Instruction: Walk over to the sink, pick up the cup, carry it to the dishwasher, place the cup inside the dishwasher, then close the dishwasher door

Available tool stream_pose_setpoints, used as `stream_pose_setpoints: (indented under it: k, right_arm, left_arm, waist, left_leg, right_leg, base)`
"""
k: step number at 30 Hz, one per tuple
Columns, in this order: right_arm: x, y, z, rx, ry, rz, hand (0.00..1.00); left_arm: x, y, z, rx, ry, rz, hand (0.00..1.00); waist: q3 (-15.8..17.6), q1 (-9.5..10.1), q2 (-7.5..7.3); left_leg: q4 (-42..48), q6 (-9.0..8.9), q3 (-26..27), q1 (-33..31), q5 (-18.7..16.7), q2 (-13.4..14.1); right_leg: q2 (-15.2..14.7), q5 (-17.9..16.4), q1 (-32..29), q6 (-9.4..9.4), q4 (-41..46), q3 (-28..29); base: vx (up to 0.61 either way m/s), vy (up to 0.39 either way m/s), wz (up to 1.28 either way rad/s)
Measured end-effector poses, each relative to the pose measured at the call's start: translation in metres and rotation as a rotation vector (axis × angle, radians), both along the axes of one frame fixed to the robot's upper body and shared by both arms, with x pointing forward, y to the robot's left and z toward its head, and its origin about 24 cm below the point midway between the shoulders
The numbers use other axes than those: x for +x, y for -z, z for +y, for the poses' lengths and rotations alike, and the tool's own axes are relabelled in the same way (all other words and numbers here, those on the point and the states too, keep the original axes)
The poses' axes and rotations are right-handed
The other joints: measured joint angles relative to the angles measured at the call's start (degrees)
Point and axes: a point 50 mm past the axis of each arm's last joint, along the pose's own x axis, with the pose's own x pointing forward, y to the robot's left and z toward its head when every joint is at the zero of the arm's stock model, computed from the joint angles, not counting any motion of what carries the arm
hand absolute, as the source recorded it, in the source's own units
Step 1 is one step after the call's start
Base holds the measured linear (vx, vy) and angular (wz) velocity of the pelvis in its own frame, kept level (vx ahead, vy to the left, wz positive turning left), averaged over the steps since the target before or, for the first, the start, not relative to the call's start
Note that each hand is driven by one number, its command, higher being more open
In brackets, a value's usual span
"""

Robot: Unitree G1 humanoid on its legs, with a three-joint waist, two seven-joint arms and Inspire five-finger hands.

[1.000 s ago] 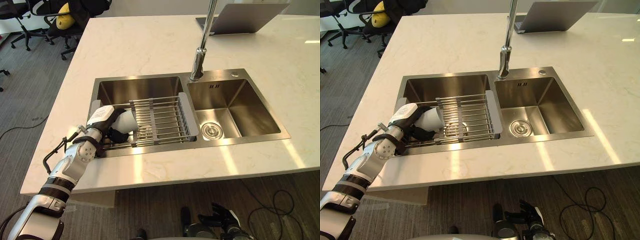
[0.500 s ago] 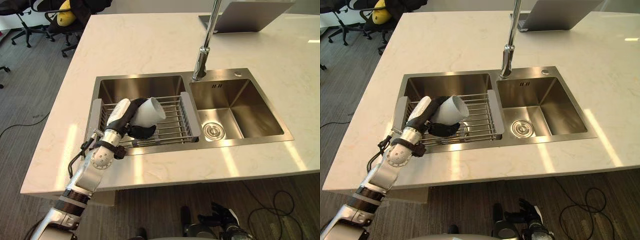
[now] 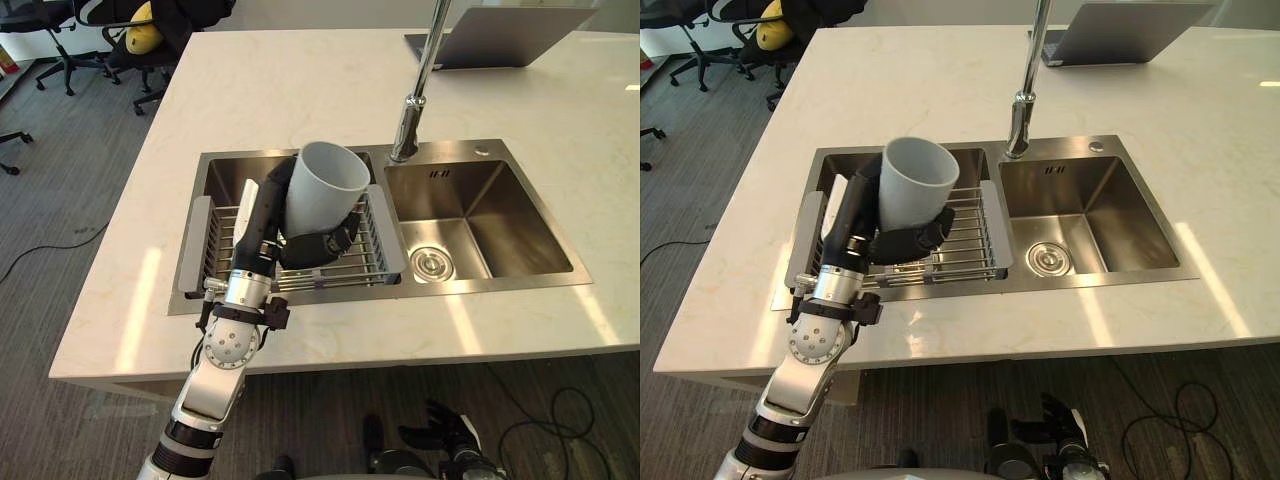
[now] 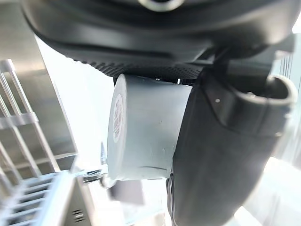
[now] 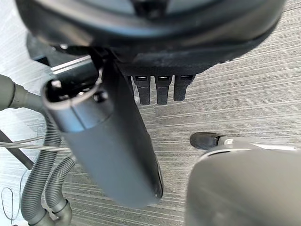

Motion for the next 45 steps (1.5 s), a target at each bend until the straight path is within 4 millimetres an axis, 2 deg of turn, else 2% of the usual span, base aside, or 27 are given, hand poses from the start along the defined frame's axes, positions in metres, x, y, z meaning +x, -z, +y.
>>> stream_pose_setpoints:
  k: [6, 9, 13, 20, 24, 27, 28, 29, 30, 31, 32, 33, 34, 35, 36, 37, 39, 40, 41, 43, 45]
  right_arm:
    - [0.002, -0.003, -0.001, -0.003, 0.034, -0.028, 0.9]
    - [-0.003, -0.001, -0.001, -0.004, 0.049, -0.018, 0.9]
    - [-0.009, 0.001, 0.001, -0.003, 0.058, -0.002, 0.9]
    - [-0.009, 0.001, 0.004, 0.005, 0.061, -0.003, 0.9]
    - [-0.009, 0.001, 0.003, 0.0, 0.066, -0.007, 0.9]
    - [-0.004, 0.0, 0.003, -0.002, 0.069, -0.02, 0.9]
    - [0.001, -0.002, 0.003, -0.006, 0.069, -0.031, 0.9]
    - [0.003, -0.002, 0.003, -0.01, 0.07, -0.036, 0.9]
    - [0.007, -0.004, 0.002, -0.016, 0.074, -0.048, 0.9]
    - [0.008, -0.004, 0.001, -0.021, 0.077, -0.051, 0.9]
    - [0.016, -0.007, 0.0, -0.027, 0.088, -0.07, 0.9]
    - [0.016, -0.007, -0.001, -0.031, 0.091, -0.067, 0.9]
    - [0.015, -0.006, -0.001, -0.031, 0.091, -0.062, 0.9]
    - [0.015, -0.006, -0.001, -0.031, 0.09, -0.061, 0.9]
    - [0.018, -0.007, -0.001, -0.032, 0.084, -0.068, 0.9]
    - [0.021, -0.008, -0.002, -0.035, 0.079, -0.076, 0.9]
    - [0.039, -0.016, -0.011, -0.075, 0.033, -0.113, 0.9]
    - [0.051, -0.022, -0.015, -0.091, 0.021, -0.14, 0.9]
    - [0.058, -0.024, -0.016, -0.096, 0.018, -0.153, 0.9]
    - [0.061, -0.026, -0.02, -0.115, 0.025, -0.154, 0.9]
    - [0.059, -0.025, -0.019, -0.114, 0.027, -0.151, 0.9]
  left_arm:
    - [-0.007, 0.017, 0.019, -0.131, -0.092, 0.084, 0.3]
    - [-0.011, 0.022, 0.02, -0.163, -0.097, 0.109, 0.3]
    - [-0.021, 0.027, 0.023, -0.186, -0.105, 0.133, 0.3]
    - [-0.032, 0.036, 0.027, -0.201, -0.131, 0.173, 0.3]
    - [-0.036, 0.042, 0.031, -0.219, -0.161, 0.201, 0.3]
    - [-0.037, 0.043, 0.033, -0.217, -0.167, 0.202, 0.3]
    - [-0.037, 0.043, 0.033, -0.219, -0.167, 0.201, 0.3]
    - [-0.037, 0.042, 0.033, -0.221, -0.165, 0.201, 0.3]
    - [-0.036, 0.041, 0.032, -0.22, -0.156, 0.196, 0.3]
    - [-0.035, 0.041, 0.031, -0.218, -0.151, 0.195, 0.3]
    - [-0.034, 0.038, 0.029, -0.218, -0.143, 0.18, 0.3]
    - [-0.033, 0.039, 0.03, -0.209, -0.145, 0.186, 0.3]
    - [-0.035, 0.04, 0.031, -0.205, -0.147, 0.191, 0.3]
    - [-0.036, 0.041, 0.032, -0.202, -0.149, 0.196, 0.3]
    - [-0.037, 0.04, 0.033, -0.204, -0.153, 0.194, 0.3]
    - [-0.037, 0.039, 0.033, -0.208, -0.155, 0.187, 0.3]
    - [-0.037, 0.039, 0.031, -0.233, -0.156, 0.184, 0.3]
    - [-0.037, 0.038, 0.029, -0.245, -0.15, 0.182, 0.3]
    - [-0.037, 0.039, 0.028, -0.247, -0.146, 0.185, 0.3]
    - [-0.036, 0.044, 0.018, -0.256, -0.109, 0.213, 0.3]
    - [-0.036, 0.044, 0.011, -0.26, -0.073, 0.219, 0.3]
  waist:
    - [-0.3, 0.54, 0.01]
    - [-0.7, 1.42, 0.01]
    - [-2.1, 1.49, 0.04]
    - [-3.2, 1.81, 0.03]
    - [-3.2, 3.02, -0.08]
    - [-2.2, 3.1, -1.36]
    - [-1.6, 3.06, -2.25]
    - [-1.3, 2.96, -2.73]
    - [-0.7, 2.69, -3.74]
    - [-0.6, 2.71, -3.91]
    - [0.1, 3.16, -3.81]
    - [0.8, 3.11, -3.89]
    - [0.7, 3.36, -4.02]
    - [0.5, 4.64, -4.27]
    - [-0.2, 5.81, -4.78]
    - [-0.5, 6.49, -5.05]
    - [-1.2, 9.33, -3.73]
    - [-0.8, 10.04, -2.35]
    - [0.0, 10.01, -1.9]
    - [2.4, 9.73, 1.1]
    - [2.6, 9.53, 1.47]
  left_leg:
    - [0.8, 0.01, 0.1, -0.4, -0.6, 0.0]
    - [0.8, 0.04, 0.1, -0.5, -0.7, 0.0]
    - [0.8, 0.09, 0.1, -0.6, -0.9, 0.0]
    - [1.3, 0.29, 0.6, -0.7, -1.3, 0.0]
    - [2.7, 0.5, 2.9, -1.2, -2.1, -0.2]
    - [5.7, 0.97, 4.5, -2.5, -3.1, -0.9]
    - [7.2, 1.3, 5.2, -3.1, -3.6, -1.4]
    - [8.2, 1.47, 5.3, -3.5, -3.9, -1.6]
    - [9.6, 1.92, 5.5, -4.5, -4.1, -2.2]
    - [9.7, 2.34, 5.5, -5.1, -3.8, -2.3]
    - [9.7, 3.06, 6.0, -5.8, -3.2, -1.7]
    - [10.5, 3.37, 5.7, -5.6, -3.0, -1.6]
    - [10.9, 3.38, 5.6, -5.6, -3.0, -1.6]
    - [12.1, 3.41, 5.5, -6.2, -2.9, -1.6]
    - [14.1, 3.38, 5.2, -8.5, -2.9, -1.8]
    - [15.3, 3.29, 5.4, -10.2, -2.9, -1.9]
    - [13.7, 2.8, 5.9, -15.0, 0.0, -1.7]
    - [12.3, 2.76, 5.7, -16.5, 2.2, -0.4]
    - [12.4, 2.6, 5.1, -16.7, 2.7, -0.2]
    - [14.4, 1.53, 2.0, -16.3, 3.3, 2.0]
    - [13.7, 0.11, -0.3, -16.2, 5.2, 2.3]
  right_leg:
    - [0.0, -0.2, 0.0, 0.13, 0.0, 0.1]
    - [0.0, -0.3, 0.0, 0.21, 0.0, 0.0]
    - [0.0, -0.7, -0.2, 0.38, 0.1, 0.0]
    - [-0.1, -1.7, -1.3, 0.44, 2.2, 0.6]
    - [-0.1, -2.4, -4.3, 0.6, 5.6, 3.2]
    - [-0.9, -4.5, -8.3, 0.89, 12.5, 5.1]
    - [-1.4, -5.1, -9.7, 1.13, 14.8, 5.9]
    - [-1.8, -5.1, -10.2, 1.17, 15.5, 6.1]
    - [-2.6, -4.4, -10.7, 1.99, 15.6, 6.6]
    - [-2.8, -3.5, -10.6, 2.58, 14.5, 6.7]
    - [-3.0, -5.3, -11.5, 3.14, 18.4, 5.1]
    - [-4.1, -13.5, -12.3, 2.39, 32.5, 2.4]
    - [-4.3, -16.5, -11.7, 3.44, 37.3, 1.5]
    - [-4.3, -20.5, -9.5, 5.9, 42.9, 1.0]
    - [-4.2, -22.9, -7.8, 7.78, 43.9, 1.1]
    - [-4.1, -23.8, -8.0, 8.15, 41.8, 1.6]
    - [-2.6, -23.9, -8.4, 7.27, 30.9, 1.1]
    - [-0.6, -21.8, -7.8, 0.46, 26.4, 1.1]
    - [-0.2, -20.6, -7.5, -1.13, 25.1, 0.7]
    - [2.8, -16.3, -1.7, -2.04, 18.8, -2.2]
    - [3.4, -15.6, -0.6, -2.99, 18.3, -4.4]
  base:
    - [0.0, 0.0, 0.0]
    - [0.0, 0.0, 0.0]
    - [0.0, 0.0, 0.0]
    - [-0.01, -0.001, -0.05]
    - [-0.05, 0.008, -0.3]
    - [-0.1, 0.028, -0.27]
    - [-0.13, 0.027, -0.25]
    - [-0.16, 0.039, -0.17]
    - [-0.14, 0.05, -0.06]
    - [-0.21, 0.035, -0.06]
    - [-0.25, 0.005, 0.06]
    - [-0.23, -0.022, 0.09]
    - [-0.17, -0.049, 0.13]
    - [-0.1, -0.074, 0.06]
    - [-0.13, -0.118, 0.0]
    - [-0.16, -0.094, -0.06]
    - [-0.18, -0.078, -0.18]
    - [-0.21, -0.115, -0.06]
    - [-0.22, -0.124, 0.16]
    - [-0.24, -0.09, 0.44]
    - [-0.26, -0.091, 0.66]
